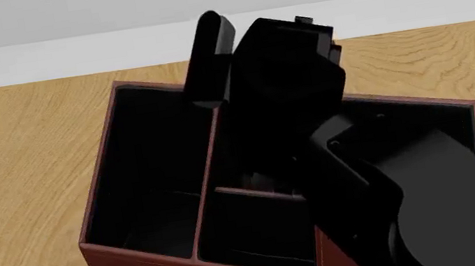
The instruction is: Pick up the book and place it in the front compartment of the caddy.
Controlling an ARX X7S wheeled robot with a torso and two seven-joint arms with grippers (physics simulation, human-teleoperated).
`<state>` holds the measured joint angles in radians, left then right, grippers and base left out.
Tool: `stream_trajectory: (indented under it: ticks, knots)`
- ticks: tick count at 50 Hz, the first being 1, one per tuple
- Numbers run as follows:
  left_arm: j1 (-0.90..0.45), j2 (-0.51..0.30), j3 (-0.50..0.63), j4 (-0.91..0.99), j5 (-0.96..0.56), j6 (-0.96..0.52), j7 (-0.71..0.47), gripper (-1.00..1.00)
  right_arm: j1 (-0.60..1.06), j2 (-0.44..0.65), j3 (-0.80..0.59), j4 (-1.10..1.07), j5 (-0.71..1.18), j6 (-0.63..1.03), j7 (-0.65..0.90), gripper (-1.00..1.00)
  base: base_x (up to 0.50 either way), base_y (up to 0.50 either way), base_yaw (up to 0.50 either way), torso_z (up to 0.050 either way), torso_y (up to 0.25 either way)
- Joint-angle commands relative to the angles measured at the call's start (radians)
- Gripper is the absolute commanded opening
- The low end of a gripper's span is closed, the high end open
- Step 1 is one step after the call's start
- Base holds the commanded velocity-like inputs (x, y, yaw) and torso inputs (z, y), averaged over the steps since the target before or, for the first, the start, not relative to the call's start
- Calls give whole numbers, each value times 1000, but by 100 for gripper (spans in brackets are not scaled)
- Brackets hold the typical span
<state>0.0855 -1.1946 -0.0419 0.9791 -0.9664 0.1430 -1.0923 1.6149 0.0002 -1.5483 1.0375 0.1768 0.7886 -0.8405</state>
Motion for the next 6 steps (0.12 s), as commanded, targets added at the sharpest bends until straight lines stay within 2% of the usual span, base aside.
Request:
stream_trajectory:
  ticks: [1,6]
  knots:
    - [19,-3,-17,3,1,9,0,100,14,0,-1,-6,-2,-2,6,100,0,0,0,0,0]
    - [30,-3,-25,3,1,15,2,100,28,0,-2,-21,-2,4,-4,100,0,0,0,0,0]
